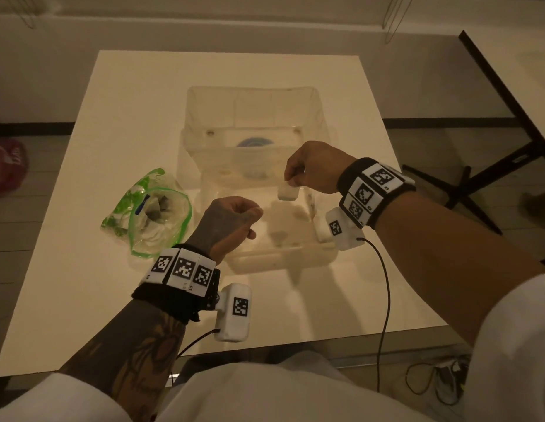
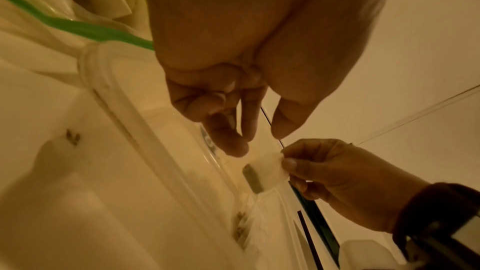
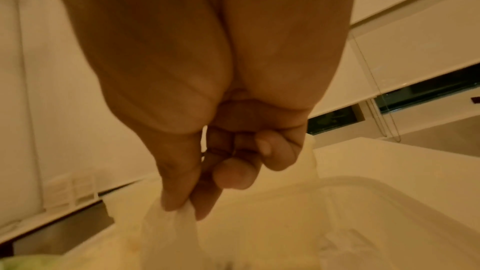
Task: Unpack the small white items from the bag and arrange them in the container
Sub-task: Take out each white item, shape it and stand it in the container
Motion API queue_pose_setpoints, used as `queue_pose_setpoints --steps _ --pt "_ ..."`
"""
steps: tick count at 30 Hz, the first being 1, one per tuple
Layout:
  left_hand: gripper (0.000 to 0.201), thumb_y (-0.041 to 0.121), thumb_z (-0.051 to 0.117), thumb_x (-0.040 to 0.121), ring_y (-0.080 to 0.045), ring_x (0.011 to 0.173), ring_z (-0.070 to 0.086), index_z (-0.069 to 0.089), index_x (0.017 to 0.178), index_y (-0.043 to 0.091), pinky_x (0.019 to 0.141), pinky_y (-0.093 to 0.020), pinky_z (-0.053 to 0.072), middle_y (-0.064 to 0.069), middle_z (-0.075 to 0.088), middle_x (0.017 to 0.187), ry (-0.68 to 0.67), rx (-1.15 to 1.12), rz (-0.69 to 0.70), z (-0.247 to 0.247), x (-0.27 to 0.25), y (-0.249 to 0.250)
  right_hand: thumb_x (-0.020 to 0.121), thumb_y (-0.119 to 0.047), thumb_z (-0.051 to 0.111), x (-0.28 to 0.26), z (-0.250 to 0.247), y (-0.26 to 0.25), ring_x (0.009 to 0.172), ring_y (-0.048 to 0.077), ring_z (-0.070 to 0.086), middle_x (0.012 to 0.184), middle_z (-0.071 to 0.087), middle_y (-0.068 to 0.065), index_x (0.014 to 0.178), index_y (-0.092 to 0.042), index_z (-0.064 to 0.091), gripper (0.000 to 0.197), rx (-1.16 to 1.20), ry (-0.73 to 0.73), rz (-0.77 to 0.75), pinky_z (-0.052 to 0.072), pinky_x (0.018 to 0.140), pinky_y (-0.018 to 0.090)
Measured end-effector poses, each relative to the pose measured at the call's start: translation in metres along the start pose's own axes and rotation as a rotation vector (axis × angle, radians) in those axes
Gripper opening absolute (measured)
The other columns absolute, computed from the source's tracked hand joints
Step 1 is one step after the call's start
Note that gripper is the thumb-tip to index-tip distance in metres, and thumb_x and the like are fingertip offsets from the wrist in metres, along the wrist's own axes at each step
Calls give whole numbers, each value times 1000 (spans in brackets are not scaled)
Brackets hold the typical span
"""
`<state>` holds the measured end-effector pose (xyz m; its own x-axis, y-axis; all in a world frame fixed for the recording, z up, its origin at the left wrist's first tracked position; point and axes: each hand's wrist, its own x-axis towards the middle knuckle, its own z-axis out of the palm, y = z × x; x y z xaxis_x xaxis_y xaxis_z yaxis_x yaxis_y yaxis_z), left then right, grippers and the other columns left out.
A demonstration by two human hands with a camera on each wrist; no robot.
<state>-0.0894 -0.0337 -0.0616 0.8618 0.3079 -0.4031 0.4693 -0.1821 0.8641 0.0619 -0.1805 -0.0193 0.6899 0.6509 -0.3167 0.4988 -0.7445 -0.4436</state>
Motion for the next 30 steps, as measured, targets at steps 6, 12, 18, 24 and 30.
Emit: queue_pose_setpoints --steps 6,12,18,24,30 --pt "15 25 61 91 -17 70 64 68 91 12 65 -28 52 -4 71 86 -12 256 19 1 -3 -14 89 -12 66 12 9 18 90 14 60 99 69 2 101 -10 74 15 -153 -55 73 41 80 22" --pt "17 26 61 89 -12 73 60 69 87 12 66 -26 46 4 65 77 2 433 55 1 -5 -19 90 -9 62 26 15 28 106 23 61 112 69 6 103 -9 74 18 -240 -35 102 44 88 24" --pt "15 27 61 90 -11 75 59 69 88 15 68 -25 44 5 63 77 13 471 91 1 -4 -22 86 -10 62 30 21 30 93 26 64 101 68 4 87 -18 74 15 -302 16 172 53 84 34" --pt "22 29 61 89 -15 74 62 70 83 10 69 -27 49 0 68 76 29 482 102 1 -2 -25 87 -11 56 31 27 26 85 29 65 97 68 8 94 -13 72 17 -379 52 208 56 82 40" --pt "24 29 60 89 -17 73 64 71 81 9 75 -33 55 -2 71 77 36 470 101 2 -2 -22 89 -9 51 32 24 25 84 32 65 97 66 13 100 -9 69 22 -382 106 222 56 80 38"
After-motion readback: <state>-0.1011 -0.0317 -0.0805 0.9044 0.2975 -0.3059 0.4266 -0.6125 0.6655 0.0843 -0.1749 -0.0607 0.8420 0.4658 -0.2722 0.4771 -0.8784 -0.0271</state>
